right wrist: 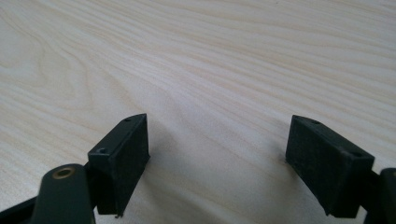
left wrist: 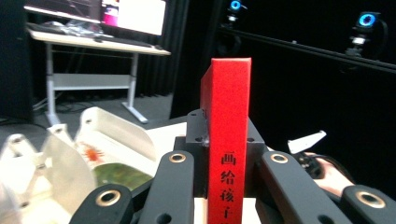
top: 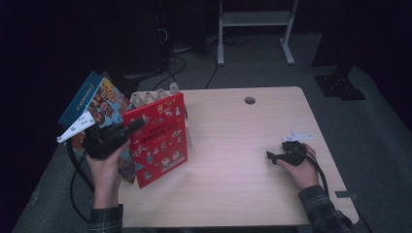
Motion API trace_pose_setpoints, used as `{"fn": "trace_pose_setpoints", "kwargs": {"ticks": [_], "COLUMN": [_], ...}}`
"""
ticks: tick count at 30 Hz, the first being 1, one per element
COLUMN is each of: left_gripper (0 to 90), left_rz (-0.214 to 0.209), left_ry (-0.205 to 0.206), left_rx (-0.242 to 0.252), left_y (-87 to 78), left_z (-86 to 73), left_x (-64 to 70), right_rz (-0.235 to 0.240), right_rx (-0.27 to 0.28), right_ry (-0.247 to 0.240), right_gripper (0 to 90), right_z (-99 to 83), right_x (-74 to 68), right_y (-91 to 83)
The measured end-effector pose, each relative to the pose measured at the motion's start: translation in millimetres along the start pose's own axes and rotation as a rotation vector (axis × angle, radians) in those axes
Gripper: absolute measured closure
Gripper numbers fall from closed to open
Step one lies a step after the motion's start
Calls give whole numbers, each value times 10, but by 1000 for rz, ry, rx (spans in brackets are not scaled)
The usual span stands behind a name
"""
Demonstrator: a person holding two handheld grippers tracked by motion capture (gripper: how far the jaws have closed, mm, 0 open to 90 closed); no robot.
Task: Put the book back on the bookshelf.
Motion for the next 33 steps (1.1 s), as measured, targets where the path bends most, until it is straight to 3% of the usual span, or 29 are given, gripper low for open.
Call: {"fn": "trace_pose_setpoints", "kwargs": {"ticks": [6,13,23,33], "left_gripper": [798,798,798,798], "left_rz": [94,217,319,390], "left_ry": [9,34,66,80], "left_rx": [54,91,119,136], "left_y": [-97,-71,-18,204], "left_z": [19,0,14,28], "left_x": [-82,-192,-317,-523], "right_rz": [0,1,0,-2], "right_rx": [0,0,0,0], "right_ry": [0,0,0,4], "right_gripper": [202,202,203,203], "right_z": [0,0,0,3], "right_x": [1,1,5,14], "right_y": [1,0,1,6]}}
Point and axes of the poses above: each handheld gripper's, and its own axes: y roughly forward along the jaws, z roughly out of its top, x roughly to its right, the point moved 3 cm from there along y, roughly forward along the jaws, and after that the axes turned 10 degrees about -y, right-handed, at the moved point
